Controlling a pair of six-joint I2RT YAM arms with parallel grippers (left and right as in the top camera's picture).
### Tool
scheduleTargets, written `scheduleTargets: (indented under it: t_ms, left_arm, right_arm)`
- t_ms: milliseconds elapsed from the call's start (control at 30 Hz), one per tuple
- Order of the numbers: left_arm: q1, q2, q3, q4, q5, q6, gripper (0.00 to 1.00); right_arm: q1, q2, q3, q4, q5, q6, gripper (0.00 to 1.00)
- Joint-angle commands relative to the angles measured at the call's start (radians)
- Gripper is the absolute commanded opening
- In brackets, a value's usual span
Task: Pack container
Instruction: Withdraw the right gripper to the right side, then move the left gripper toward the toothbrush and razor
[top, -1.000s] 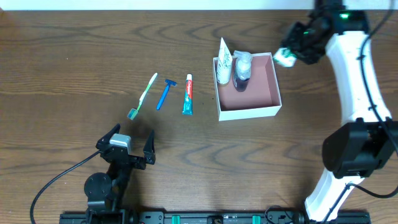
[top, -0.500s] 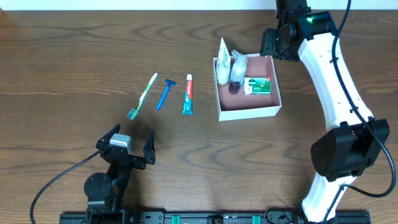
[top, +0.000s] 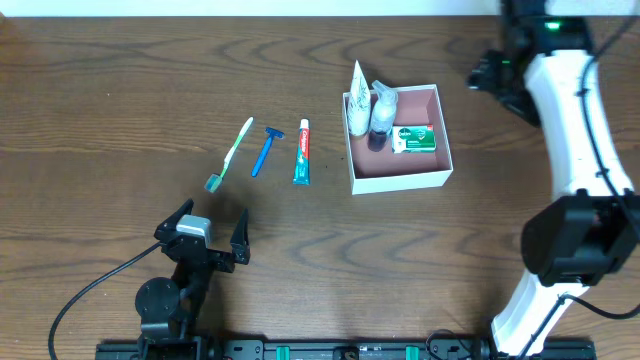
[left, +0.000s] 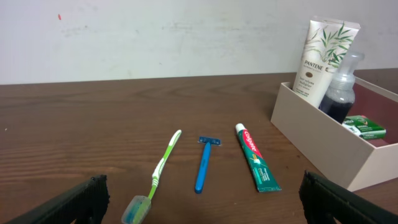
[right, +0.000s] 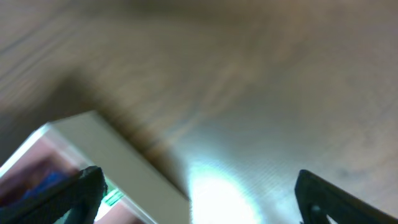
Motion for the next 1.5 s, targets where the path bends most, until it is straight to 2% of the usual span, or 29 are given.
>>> scheduleTargets:
  t_ms: [0,200,433,633,833,1067,1167,1367,1467]
  left_arm:
    - [0.006,-0.005,-0.029,-0.011,0.013,0.003,0.98]
    - [0.006,-0.005,-0.029,-0.011,0.013,0.003,0.98]
    - [0.006,-0.005,-0.029,-0.011,0.013,0.003,0.98]
    - [0.006,-0.005,-0.029,-0.011,0.013,0.003,0.98]
    - [0.006,-0.005,-0.029,-0.01,0.013,0.003,0.98]
    - [0.006,-0.005,-0.029,-0.007,0.014,0.001,0.98]
    - [0.006,-0.005,-0.029,-0.003,0.074,-0.058,0.98]
    - [0.006,-0.005,-0.015,-0.004,0.388,-0.067,0.98]
    - [0.006,0.017,0.031,-0.031,0.407,-0.119,0.98]
  right_arm:
    - [-0.084,0.003,0.018,-0.041,0.034,0.184,0.99]
    - [-0.19,0.003,0.018,-0.098,0.024,0.197,0.99]
    - [-0.249,0.005,0.016,-0.093,0.024,0.199,0.99]
    - [-0.302,0.026,-0.056,-0.065,0.028,0.264,0.99]
    - [-0.322,0.029,-0.156,-0.014,0.028,0.264,0.99]
    - [-0.321,0.029,-0.166,-0.017,0.027,0.264,0.99]
    - [-0.321,0.029,-0.166,-0.017,0.027,0.264,0.99]
    - [-0.321,0.029,-0.166,-0.017,0.027,0.264,0.99]
    - [-0.321,0.029,-0.166,-0.017,0.027,0.264,0.99]
